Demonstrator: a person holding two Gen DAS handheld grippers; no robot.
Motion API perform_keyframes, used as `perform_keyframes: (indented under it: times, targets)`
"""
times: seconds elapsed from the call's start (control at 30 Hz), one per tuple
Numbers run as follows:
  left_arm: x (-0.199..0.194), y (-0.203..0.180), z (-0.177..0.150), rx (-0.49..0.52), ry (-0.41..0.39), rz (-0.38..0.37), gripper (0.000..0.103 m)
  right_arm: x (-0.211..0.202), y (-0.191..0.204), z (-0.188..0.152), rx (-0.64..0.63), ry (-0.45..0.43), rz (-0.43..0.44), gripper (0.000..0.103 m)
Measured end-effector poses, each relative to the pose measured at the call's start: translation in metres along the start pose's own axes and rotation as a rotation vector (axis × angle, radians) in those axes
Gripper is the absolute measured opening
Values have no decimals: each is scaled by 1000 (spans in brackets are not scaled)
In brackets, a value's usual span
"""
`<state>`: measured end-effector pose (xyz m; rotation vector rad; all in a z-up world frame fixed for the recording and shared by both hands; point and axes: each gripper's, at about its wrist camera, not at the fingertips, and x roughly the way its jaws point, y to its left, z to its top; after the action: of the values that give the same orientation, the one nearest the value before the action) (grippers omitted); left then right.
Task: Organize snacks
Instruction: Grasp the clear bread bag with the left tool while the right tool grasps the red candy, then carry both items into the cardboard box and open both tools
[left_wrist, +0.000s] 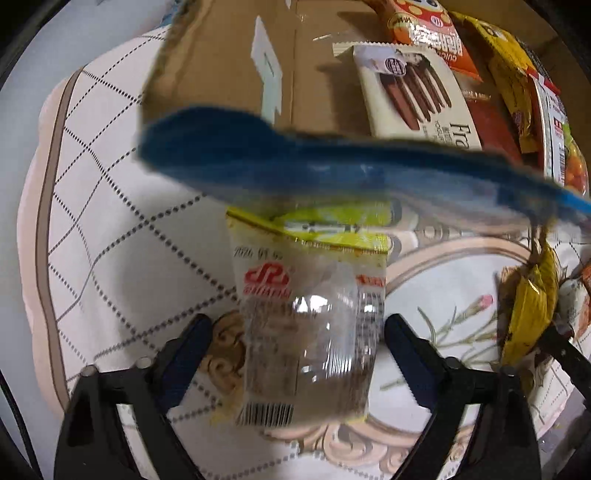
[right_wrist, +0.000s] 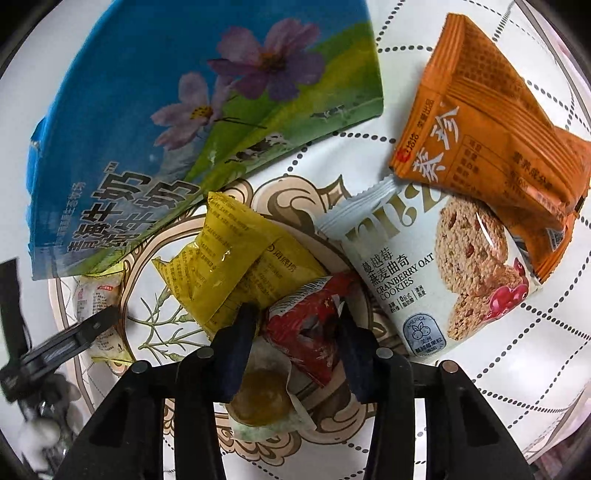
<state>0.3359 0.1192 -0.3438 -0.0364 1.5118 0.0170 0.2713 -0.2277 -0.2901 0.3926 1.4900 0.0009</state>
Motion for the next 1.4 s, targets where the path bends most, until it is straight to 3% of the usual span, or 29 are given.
perform_keyframes:
  times: [0.07,0.1,0.3,0.53,0.7,0.83,1.1,1.23,1.4]
  targets:
    - [-2,-1,-4,5,-14,11,51,-5,-1,-2,-17,-3,-1,39]
    - [-5,-1,-8,-2,-18,11,49,-8,-2,-3,-24,-5,-2,38]
    - [-25,-6,-55,-20,-19,-32,48,-24,-9,-19,-62,5,14,36]
    - [-51,-24,-129,-24,-3,-108,48,-50,-28,-67,-105,83,75,36]
    - [-50,-50,-155,38,3,-85,48,-51,-35,-93,-125,135,93,36]
    - [-42,-63,-165,58,4,-53,49,-42,-41,-96,-103,154,103,36]
    - [-26,-75,-152,72,2,-24,50,-34,-43,-93,-88,166,97,38]
    - [-29,-77,-147,60,-9,-37,47,-36,-38,-95,-107,152,90,38]
    - [-61,-62,-158,34,-21,-86,44,-42,-23,-98,-139,124,94,36]
